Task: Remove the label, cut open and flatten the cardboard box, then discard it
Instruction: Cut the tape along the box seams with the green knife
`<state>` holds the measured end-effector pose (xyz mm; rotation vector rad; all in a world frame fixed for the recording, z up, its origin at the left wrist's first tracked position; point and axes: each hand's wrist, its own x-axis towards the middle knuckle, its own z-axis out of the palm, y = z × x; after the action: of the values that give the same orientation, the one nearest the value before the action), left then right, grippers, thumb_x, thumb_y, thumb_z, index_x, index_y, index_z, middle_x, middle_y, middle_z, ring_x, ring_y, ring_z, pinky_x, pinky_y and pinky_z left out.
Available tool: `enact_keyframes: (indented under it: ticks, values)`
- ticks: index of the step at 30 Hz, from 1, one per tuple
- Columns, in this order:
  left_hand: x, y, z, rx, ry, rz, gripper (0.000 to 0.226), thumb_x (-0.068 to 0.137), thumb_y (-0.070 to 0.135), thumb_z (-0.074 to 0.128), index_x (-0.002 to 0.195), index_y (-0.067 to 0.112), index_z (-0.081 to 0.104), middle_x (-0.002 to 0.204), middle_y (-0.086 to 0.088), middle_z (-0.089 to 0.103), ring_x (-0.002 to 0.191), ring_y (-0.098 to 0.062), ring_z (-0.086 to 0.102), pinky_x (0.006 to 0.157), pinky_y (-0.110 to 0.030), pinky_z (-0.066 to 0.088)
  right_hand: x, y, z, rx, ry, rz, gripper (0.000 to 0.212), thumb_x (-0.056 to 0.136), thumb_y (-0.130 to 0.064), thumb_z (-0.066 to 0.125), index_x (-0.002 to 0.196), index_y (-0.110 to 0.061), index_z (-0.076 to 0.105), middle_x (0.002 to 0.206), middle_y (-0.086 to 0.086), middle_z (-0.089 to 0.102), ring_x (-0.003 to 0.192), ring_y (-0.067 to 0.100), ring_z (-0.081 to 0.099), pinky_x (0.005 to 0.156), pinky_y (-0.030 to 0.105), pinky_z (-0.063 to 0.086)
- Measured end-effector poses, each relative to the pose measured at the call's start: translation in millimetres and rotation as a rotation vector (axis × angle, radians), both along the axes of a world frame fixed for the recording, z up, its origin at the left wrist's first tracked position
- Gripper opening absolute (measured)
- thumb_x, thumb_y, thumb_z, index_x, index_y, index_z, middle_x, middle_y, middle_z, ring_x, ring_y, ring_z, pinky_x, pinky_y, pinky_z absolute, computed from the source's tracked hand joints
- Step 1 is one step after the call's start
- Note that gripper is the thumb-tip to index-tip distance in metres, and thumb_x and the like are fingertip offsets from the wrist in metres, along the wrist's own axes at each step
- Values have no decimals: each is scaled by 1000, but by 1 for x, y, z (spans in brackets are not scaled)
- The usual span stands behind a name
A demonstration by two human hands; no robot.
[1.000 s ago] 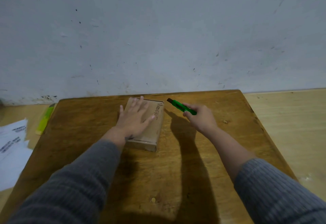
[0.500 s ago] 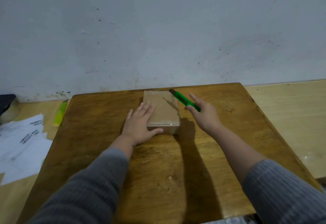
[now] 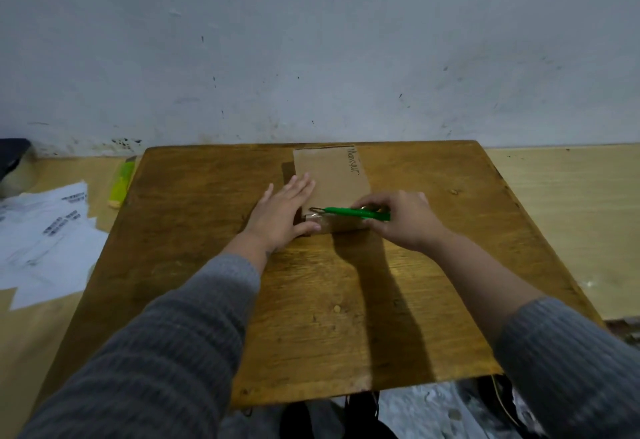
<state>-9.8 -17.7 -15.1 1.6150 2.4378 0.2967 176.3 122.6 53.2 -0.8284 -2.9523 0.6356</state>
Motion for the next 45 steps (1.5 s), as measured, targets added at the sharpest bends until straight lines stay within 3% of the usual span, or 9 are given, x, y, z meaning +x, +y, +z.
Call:
enact_keyframes:
  ticks: [3,6,10,15,21,27,35,45]
  values:
    - [-5,0,0,-10,-2,-15,87,88,57,52,154,25,5,161,8,-4,148,-12,-1,120,-46,2,-5,2,-4,106,-96,83,31,91,-25,57,119,-38,53,122,-4,67,111,19,60,97,38,38]
    - [-7,0,0,-16,0,-10,87,89,55,52,154,26,3,161,9,-4,148,-12,-1,120,-46,0,-9,6,-9,223,-77,146,43,94,-18,49,132,-39,46,130,2,61,111,25,60,86,40,49]
    - [-5,0,-1,-12,-4,0,86,90,53,52,154,25,2,161,8,-5,148,-12,-2,120,-48,-1,-13,10,-15,383,-27,240,48,98,-21,41,140,-42,36,124,-2,61,111,22,55,79,36,34]
    - [-5,1,-1,-13,-14,4,87,90,52,52,154,24,1,162,8,-5,148,-12,-3,120,-46,-3,-17,2,-15,435,8,256,47,98,-22,44,141,-40,36,124,-1,61,114,22,52,75,32,23]
    - [-4,0,-2,-17,5,6,85,92,54,49,154,23,0,162,7,-7,148,-12,-3,120,-47,-4,-19,-5,-15,477,-35,256,52,96,-22,47,142,-39,33,126,-1,60,116,22,50,83,35,30]
    - [-4,0,-2,-11,-5,1,84,93,53,49,154,22,0,162,6,-6,148,-13,-2,120,-47,-3,-14,-3,-16,500,-27,251,52,95,-20,45,141,-40,34,126,-1,60,114,22,51,78,34,25]
    - [-1,1,-2,-28,-3,9,85,93,51,50,154,21,0,162,6,-7,149,-14,-2,120,-50,-1,-20,-13,-17,501,-50,230,53,95,-18,46,142,-38,33,127,0,59,114,23,50,86,37,32]
    - [-2,0,1,-42,-6,0,84,93,50,49,154,22,-1,162,6,-7,149,-13,-2,120,-49,-2,0,8,-17,476,-87,160,53,94,-15,42,141,-38,35,125,-3,59,109,21,50,83,35,30]
